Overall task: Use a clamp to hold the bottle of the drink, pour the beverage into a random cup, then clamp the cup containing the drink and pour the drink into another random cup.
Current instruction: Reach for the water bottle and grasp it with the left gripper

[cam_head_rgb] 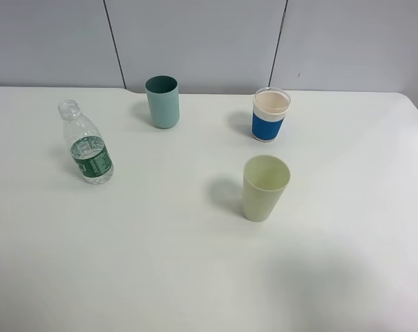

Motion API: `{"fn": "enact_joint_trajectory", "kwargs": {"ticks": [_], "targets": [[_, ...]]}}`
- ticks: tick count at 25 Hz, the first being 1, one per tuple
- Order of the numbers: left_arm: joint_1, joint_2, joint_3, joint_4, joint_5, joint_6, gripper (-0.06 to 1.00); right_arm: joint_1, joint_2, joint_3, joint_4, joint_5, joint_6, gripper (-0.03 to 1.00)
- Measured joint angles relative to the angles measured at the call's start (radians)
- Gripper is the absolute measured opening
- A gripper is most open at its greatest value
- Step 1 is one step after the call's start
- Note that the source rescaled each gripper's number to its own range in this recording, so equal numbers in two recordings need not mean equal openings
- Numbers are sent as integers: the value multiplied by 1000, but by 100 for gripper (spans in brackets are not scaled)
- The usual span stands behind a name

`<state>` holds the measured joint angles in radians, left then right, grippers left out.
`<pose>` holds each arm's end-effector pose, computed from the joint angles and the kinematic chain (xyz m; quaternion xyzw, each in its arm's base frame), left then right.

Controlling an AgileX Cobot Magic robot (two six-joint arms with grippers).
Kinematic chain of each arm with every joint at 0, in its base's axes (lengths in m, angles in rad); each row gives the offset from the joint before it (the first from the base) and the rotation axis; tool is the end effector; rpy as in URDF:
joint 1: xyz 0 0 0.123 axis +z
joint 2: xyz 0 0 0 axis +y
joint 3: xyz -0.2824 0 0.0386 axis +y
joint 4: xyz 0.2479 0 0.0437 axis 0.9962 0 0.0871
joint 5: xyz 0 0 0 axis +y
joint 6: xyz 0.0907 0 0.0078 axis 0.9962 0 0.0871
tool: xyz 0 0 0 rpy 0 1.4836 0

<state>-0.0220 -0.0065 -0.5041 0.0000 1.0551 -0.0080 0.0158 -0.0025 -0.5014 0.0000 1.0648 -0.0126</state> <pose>-0.0061 0.0001 0.2787 0.0059 0.8490 -0.0079 0.5284 -0.0056 -0.0001 0.2772 -0.0121 0.8532 0.0008 0.5214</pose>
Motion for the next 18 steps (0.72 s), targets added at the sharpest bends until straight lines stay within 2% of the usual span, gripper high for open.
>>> {"fn": "enact_joint_trajectory", "kwargs": {"ticks": [15, 18], "targets": [[-1, 0, 0, 0, -1, -20, 100, 0, 0, 0, 0, 0, 0, 51], [-1, 16, -13, -25, -32, -26, 100, 0, 0, 0, 0, 0, 0, 51]]}}
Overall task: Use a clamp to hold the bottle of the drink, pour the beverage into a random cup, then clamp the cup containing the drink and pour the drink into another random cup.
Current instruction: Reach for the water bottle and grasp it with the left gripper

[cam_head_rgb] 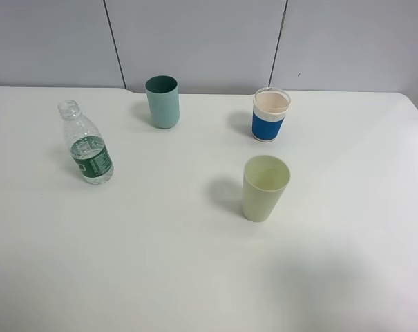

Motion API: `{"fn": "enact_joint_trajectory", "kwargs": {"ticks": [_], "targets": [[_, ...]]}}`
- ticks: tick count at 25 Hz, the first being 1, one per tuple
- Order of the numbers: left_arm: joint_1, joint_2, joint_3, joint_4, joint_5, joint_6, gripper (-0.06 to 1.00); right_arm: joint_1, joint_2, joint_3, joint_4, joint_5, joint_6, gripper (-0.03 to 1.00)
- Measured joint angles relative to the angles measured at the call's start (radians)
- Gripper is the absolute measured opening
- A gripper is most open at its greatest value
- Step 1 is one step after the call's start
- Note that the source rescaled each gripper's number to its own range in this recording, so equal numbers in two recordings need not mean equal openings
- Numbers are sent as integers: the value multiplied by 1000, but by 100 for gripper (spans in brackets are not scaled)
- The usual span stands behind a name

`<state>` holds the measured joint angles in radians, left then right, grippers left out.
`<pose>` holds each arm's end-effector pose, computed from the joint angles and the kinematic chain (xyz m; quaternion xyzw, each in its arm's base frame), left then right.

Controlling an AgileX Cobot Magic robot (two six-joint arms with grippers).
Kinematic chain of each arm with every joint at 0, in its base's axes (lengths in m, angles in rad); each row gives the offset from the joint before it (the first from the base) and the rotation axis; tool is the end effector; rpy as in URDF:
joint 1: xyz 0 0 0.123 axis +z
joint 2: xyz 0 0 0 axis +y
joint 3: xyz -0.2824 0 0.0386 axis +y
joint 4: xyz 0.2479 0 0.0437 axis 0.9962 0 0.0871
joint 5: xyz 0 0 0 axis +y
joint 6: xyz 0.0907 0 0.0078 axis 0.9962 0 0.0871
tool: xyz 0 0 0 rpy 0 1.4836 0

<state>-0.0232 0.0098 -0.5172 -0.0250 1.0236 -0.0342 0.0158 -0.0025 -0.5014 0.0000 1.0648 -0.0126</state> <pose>-0.0039 -0.0019 0.2851 -0.0043 0.8413 -0.0280 0.5398 -0.0056 -0.0001 0.2772 -0.0121 0.8532 0.0008 0.5214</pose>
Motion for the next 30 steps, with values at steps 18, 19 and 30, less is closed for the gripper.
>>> {"fn": "enact_joint_trajectory", "kwargs": {"ticks": [18, 19, 30], "targets": [[0, 646, -19, -57, -221, 135, 100, 0, 0, 0, 0, 0, 0, 51], [0, 670, -19, -58, -237, 140, 100, 0, 0, 0, 0, 0, 0, 51], [-26, 897, 19, -60, -376, 190, 100, 0, 0, 0, 0, 0, 0, 51]]}}
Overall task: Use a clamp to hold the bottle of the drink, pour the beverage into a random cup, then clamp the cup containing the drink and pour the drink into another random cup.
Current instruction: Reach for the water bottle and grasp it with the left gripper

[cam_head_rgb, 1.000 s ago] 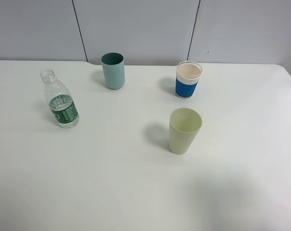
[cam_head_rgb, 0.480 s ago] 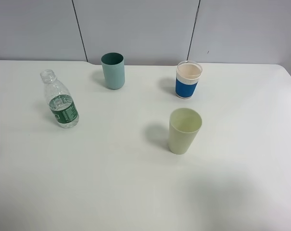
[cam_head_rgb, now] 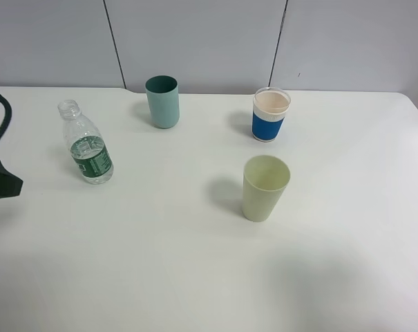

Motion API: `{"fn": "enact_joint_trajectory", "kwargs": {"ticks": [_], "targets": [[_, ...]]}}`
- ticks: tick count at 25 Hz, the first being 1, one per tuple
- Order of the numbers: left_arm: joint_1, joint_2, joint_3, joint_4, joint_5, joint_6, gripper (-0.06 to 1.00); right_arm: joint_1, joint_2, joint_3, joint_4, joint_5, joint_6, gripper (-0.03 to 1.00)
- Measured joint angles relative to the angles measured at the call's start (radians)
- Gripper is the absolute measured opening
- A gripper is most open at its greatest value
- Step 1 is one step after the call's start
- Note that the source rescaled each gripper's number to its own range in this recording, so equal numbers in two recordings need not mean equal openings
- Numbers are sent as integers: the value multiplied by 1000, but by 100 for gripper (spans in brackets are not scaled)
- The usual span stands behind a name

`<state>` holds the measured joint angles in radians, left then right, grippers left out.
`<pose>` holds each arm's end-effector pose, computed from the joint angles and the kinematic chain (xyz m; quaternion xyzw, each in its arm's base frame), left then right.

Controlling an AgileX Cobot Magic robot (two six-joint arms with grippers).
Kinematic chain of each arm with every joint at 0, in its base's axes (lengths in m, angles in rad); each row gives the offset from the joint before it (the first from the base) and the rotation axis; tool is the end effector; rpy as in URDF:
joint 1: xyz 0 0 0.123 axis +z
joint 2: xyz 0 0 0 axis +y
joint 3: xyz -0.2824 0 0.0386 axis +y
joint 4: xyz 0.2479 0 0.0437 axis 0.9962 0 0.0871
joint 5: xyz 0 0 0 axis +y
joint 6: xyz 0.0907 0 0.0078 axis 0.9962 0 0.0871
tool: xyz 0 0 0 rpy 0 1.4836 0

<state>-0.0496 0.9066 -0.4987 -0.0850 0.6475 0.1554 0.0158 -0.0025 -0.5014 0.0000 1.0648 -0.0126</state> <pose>0.1523 -0.0122 0.2361 0.0730 0.9516 -0.0188 0.2979 -0.0056 -0.0001 0.2772 -0.0121 0.8532 0.0008 0.5214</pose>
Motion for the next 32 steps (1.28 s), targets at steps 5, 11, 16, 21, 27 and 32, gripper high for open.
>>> {"fn": "enact_joint_trajectory", "kwargs": {"ticks": [5, 11, 16, 21, 27, 32], "targets": [[-102, 65, 86, -25, -152, 1, 100, 0, 0, 0, 0, 0, 0, 51], [-222, 136, 177, -78, -403, -1, 100, 0, 0, 0, 0, 0, 0, 51], [-270, 241, 231, -88, -626, -1, 100, 0, 0, 0, 0, 0, 0, 51], [-291, 348, 241, -89, -823, -2, 100, 0, 0, 0, 0, 0, 0, 51], [-291, 439, 241, -82, -1013, -2, 100, 0, 0, 0, 0, 0, 0, 51], [-291, 510, 241, -77, -1153, -2, 100, 0, 0, 0, 0, 0, 0, 51]]}}
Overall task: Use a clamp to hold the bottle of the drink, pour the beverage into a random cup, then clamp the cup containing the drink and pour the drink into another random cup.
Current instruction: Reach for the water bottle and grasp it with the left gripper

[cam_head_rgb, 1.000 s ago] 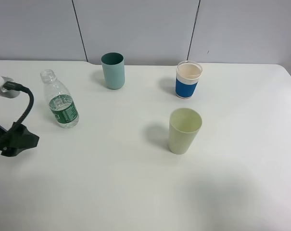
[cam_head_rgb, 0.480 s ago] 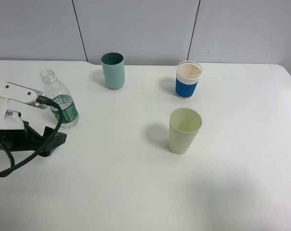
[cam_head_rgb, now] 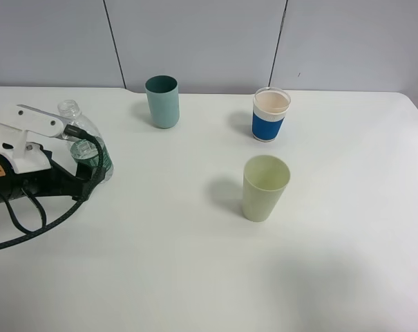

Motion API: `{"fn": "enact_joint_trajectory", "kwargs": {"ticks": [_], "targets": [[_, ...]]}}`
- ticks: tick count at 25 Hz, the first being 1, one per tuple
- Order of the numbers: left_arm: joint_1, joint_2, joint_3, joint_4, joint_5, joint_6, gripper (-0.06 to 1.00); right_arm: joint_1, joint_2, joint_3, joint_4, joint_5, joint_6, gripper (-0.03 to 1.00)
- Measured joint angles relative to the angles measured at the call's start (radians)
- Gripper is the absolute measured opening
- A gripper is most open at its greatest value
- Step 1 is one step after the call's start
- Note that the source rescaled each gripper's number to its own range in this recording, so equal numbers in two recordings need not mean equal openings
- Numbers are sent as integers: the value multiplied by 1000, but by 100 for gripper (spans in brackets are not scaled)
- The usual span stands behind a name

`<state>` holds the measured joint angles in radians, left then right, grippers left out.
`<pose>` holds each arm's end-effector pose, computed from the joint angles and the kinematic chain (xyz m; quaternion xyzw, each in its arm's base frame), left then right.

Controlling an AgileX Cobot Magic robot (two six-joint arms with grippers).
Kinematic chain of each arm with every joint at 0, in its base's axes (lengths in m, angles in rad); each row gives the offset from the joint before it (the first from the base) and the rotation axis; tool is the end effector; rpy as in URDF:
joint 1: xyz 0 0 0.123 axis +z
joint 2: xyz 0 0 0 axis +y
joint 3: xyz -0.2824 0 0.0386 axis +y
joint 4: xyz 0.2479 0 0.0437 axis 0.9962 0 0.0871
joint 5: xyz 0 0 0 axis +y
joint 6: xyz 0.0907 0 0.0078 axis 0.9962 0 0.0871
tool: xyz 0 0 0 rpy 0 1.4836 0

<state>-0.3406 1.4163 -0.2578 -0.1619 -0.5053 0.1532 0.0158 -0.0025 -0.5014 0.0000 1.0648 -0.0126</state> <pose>0.2006 -0.0636 0.1492 0.1351 0.8668 -0.0447 0.4779 -0.0056 -0.0001 0.2772 -0.0121 0.8532 0.0008 0.5214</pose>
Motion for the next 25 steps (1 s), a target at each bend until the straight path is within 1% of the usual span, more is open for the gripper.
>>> {"fn": "enact_joint_trajectory", "kwargs": {"ticks": [4, 10, 13, 19, 25], "targets": [[0, 65, 0, 16, -108, -8, 100, 0, 0, 0, 0, 0, 0, 51], [0, 173, 1, 67, -285, -99, 100, 0, 0, 0, 0, 0, 0, 51], [0, 234, 4, 74, -363, -111, 100, 0, 0, 0, 0, 0, 0, 51], [0, 330, 2, 74, -450, -122, 100, 0, 0, 0, 0, 0, 0, 51], [0, 387, -58, 76, -468, -124, 100, 0, 0, 0, 0, 0, 0, 51]]}}
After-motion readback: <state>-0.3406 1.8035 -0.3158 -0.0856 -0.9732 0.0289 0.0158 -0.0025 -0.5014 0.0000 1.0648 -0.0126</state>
